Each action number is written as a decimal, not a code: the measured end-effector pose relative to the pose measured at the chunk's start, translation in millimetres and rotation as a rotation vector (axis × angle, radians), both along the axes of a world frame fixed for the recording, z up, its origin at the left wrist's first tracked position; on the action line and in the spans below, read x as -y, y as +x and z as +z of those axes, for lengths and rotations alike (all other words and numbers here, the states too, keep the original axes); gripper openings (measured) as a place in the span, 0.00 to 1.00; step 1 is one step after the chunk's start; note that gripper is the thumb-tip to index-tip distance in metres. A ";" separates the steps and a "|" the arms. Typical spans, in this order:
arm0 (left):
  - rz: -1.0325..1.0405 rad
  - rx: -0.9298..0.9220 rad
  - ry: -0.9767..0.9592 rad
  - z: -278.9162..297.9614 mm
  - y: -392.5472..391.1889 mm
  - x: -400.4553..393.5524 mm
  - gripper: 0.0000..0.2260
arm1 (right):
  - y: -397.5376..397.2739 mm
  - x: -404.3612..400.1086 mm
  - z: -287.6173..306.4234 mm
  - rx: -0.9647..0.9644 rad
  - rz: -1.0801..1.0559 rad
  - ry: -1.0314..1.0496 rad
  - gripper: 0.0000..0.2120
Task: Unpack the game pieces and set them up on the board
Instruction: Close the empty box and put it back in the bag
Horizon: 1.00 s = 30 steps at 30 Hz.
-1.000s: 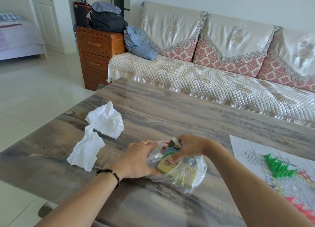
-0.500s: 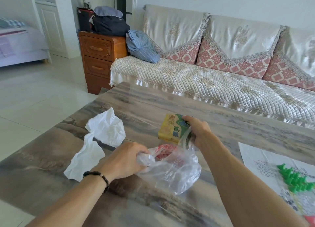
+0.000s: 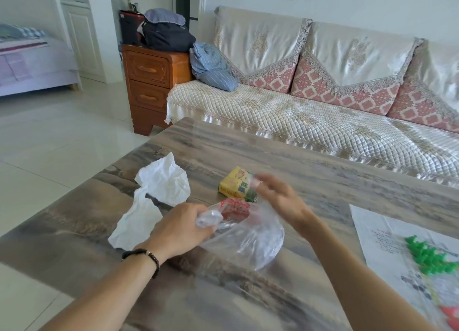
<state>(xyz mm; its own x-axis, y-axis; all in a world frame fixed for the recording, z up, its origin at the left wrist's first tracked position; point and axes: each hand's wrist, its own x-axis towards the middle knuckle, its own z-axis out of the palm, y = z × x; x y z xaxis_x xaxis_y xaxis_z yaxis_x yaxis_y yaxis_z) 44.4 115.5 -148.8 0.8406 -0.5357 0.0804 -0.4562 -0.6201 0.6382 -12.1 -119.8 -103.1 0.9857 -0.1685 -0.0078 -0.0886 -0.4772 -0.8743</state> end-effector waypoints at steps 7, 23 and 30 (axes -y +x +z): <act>0.044 -0.082 -0.106 12.4 -28.5 12.9 0.05 | -38.1 -50.8 -56.9 -0.057 0.114 -0.835 0.43; 0.184 0.396 0.051 -30.6 16.4 -102.7 0.12 | 36.2 -113.3 -31.9 0.176 -0.276 -0.491 0.14; 0.174 0.188 0.057 -7.0 93.7 -47.8 0.14 | 59.9 -97.2 -22.7 0.140 -0.276 -0.657 0.26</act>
